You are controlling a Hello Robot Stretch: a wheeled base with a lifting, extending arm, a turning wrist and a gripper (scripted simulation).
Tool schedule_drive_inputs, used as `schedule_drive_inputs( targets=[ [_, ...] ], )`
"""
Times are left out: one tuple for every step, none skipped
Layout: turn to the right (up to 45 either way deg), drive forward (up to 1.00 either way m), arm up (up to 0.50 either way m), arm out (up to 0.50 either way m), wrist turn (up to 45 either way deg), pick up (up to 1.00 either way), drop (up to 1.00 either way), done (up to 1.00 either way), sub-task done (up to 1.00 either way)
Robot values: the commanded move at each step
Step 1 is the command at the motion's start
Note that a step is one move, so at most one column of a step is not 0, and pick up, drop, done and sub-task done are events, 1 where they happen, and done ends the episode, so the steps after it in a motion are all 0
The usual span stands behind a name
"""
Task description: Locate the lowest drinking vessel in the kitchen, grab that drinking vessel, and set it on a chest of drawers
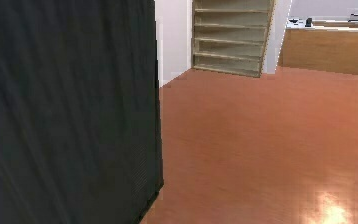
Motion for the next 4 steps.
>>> schedule_drive_inputs(
  targets=[
    [0.0, 0.00, 0.00, -0.46, 0.0, 0.00, 0.00, 0.00, 0.00],
    [-45.0, 0.00, 0.00, 0.00, 0.0, 0.00, 0.00, 0.00, 0.00],
    [-12.0, 0.00, 0.00, 0.00, 0.0, 0.00, 0.00, 0.00, 0.00],
    [0.0, 0.10, 0.00, 0.00, 0.0, 0.00, 0.00, 0.00, 0.00]
  ],
)
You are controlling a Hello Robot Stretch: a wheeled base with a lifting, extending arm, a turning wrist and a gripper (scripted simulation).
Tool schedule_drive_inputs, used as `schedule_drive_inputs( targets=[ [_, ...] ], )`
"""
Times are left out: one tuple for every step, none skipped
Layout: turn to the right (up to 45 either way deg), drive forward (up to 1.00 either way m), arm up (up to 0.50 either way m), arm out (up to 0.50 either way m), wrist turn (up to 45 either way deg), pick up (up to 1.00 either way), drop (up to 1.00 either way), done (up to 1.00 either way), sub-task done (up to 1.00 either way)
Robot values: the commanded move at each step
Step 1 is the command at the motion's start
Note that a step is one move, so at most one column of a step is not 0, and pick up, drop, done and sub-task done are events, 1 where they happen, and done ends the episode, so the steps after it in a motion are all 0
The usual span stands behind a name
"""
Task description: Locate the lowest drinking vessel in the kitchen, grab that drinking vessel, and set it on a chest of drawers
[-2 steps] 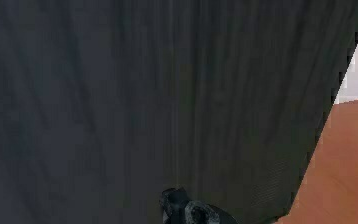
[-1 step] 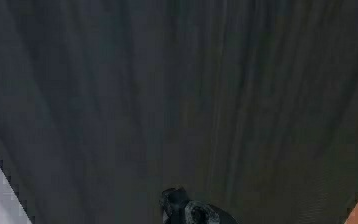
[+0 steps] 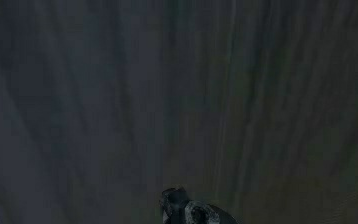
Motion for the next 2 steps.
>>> schedule_drive_inputs(
  targets=[
    [45.0, 0.00, 0.00, 0.00, 0.0, 0.00, 0.00, 0.00, 0.00],
    [21.0, 0.00, 0.00, 0.00, 0.0, 0.00, 0.00, 0.00, 0.00]
  ],
)
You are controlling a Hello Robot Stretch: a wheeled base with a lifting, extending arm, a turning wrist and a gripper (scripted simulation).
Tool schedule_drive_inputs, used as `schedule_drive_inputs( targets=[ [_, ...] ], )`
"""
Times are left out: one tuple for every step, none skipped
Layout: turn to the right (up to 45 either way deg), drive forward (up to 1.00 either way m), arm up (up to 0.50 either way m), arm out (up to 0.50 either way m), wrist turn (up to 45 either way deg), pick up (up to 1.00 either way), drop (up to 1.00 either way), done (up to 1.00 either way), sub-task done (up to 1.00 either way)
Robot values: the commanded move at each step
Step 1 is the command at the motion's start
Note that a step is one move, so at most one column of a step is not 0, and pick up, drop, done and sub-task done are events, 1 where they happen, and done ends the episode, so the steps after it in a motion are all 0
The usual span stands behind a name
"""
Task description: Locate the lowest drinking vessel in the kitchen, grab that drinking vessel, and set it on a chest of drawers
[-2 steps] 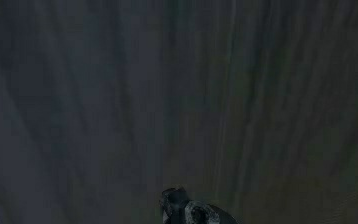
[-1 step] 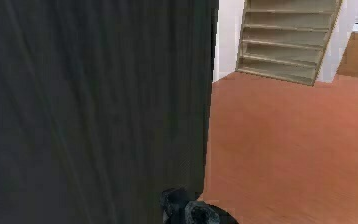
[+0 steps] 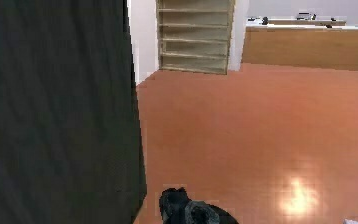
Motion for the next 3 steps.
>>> schedule_drive_inputs(
  targets=[
    [0.0, 0.75, 0.00, 0.00, 0.0, 0.00, 0.00, 0.00, 0.00],
    [45.0, 0.00, 0.00, 0.00, 0.0, 0.00, 0.00, 0.00, 0.00],
    [12.0, 0.00, 0.00, 0.00, 0.0, 0.00, 0.00, 0.00, 0.00]
  ],
)
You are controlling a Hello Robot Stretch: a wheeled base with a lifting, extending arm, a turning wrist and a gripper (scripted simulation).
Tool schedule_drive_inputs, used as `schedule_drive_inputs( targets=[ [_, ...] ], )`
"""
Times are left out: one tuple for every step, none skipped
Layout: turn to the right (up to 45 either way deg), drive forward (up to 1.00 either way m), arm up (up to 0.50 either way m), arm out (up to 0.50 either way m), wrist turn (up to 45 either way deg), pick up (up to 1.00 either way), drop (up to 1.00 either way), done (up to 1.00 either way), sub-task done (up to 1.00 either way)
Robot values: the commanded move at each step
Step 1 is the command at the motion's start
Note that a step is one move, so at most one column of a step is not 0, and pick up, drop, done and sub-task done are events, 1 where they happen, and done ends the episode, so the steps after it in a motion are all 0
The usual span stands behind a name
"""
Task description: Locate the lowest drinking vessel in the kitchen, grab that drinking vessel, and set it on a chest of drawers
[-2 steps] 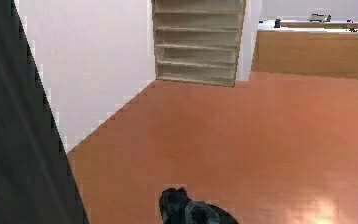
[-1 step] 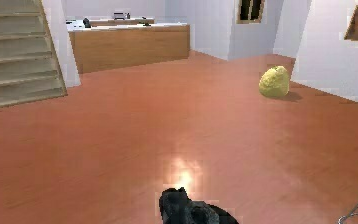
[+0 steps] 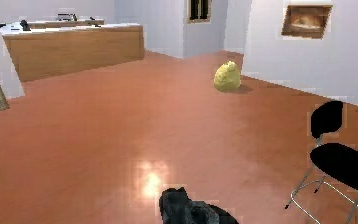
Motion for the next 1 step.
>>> schedule_drive_inputs(
  targets=[
    [0.0, 1.00, 0.00, 0.00, 0.0, 0.00, 0.00, 0.00, 0.00]
  ],
)
